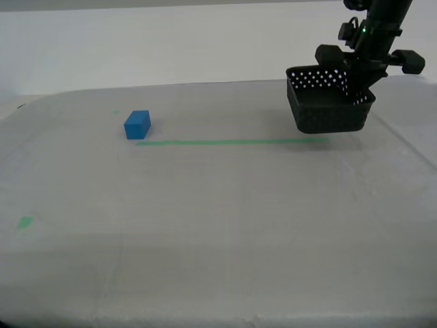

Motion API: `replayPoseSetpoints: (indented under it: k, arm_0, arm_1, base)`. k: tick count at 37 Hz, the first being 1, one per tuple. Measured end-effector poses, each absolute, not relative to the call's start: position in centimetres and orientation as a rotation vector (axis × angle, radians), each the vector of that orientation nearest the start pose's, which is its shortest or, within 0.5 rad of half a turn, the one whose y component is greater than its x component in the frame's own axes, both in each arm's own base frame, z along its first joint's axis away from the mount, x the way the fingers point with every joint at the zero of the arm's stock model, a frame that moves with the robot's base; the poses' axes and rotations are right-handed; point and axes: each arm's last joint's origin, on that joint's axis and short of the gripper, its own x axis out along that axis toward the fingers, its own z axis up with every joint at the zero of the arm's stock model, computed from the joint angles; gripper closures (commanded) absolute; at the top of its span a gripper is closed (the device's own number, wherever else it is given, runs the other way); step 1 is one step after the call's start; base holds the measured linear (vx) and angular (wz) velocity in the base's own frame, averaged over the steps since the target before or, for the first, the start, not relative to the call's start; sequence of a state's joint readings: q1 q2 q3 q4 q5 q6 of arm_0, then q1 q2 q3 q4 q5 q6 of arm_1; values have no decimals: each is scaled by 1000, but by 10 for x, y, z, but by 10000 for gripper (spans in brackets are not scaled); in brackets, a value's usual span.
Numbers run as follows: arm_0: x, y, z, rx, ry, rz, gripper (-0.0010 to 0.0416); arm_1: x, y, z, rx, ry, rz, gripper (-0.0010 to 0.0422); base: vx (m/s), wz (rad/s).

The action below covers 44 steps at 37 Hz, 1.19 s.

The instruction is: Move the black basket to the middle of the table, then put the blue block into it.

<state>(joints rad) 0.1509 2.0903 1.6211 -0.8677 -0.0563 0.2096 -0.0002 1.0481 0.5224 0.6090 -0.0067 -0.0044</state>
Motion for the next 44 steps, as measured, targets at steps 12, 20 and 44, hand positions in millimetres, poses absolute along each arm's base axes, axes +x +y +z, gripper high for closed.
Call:
replayPoseSetpoints:
  k: [12,20,44]
  arm_0:
    - [399,90,203,130,1350,45,406]
    - [391,117,203,129,1369,93,406]
    - [364,205,206,165,1311,189,406]
  arm_1:
    - [227,0,269,-5,-84,6,412]
    - [227,0,269,-5,-83,6,412]
    - [227,0,269,-4,-84,6,412]
  base:
    - [0,0]
    - [0,0]
    - [0,0]
